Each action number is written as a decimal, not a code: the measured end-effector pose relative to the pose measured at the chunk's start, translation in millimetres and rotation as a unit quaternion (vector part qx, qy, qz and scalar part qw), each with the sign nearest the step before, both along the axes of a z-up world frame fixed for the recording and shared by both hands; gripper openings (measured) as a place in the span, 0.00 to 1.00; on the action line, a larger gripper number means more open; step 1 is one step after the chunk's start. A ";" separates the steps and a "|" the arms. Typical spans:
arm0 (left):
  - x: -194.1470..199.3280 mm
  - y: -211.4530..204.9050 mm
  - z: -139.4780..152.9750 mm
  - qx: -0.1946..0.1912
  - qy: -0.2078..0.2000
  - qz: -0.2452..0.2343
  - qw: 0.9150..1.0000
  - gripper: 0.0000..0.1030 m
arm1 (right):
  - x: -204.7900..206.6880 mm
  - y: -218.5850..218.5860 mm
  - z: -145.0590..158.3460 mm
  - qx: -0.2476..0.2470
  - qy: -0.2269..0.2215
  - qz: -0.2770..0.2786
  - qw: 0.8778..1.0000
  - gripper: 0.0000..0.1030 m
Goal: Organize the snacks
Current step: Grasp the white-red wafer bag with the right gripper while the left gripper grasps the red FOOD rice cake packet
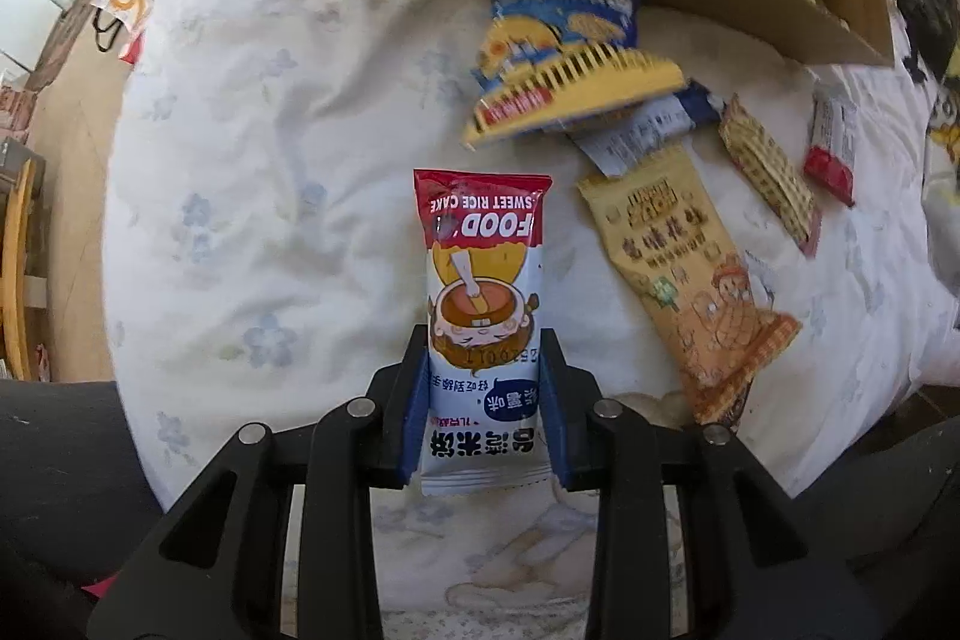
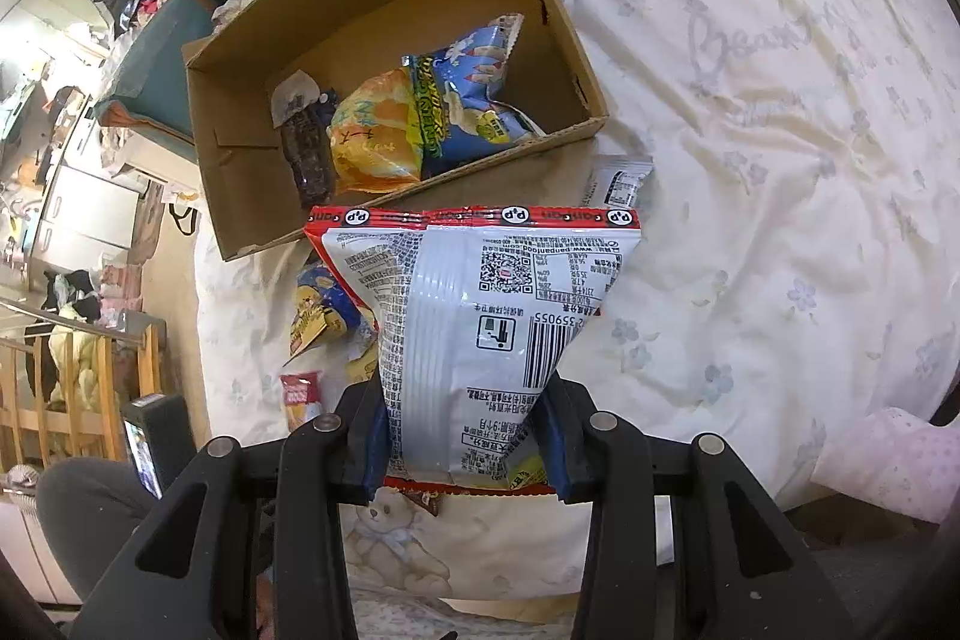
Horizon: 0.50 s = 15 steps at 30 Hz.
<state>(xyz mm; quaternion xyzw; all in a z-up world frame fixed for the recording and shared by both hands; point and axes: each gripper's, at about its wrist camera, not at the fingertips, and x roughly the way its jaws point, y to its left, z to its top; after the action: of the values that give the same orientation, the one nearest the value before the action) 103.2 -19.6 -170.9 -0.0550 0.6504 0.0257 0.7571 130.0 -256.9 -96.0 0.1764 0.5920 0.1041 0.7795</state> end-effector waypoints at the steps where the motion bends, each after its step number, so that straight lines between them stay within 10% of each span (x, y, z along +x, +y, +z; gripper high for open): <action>1: 0.6 1.7 3.5 0.001 -0.008 0.003 1.000 0.28 | 0.1 0.3 0.1 0.000 -0.001 0.001 1.000 0.41; 15: -1.4 25.0 36.5 0.025 -0.077 0.028 0.996 0.28 | -3.5 7.4 11.6 -0.001 -0.022 0.011 1.000 0.41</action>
<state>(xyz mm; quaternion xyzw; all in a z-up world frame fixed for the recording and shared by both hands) 101.8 5.4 -134.4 -0.0561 0.5876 0.0593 0.8050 126.5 -249.5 -84.3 0.1673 0.5767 0.1159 0.7912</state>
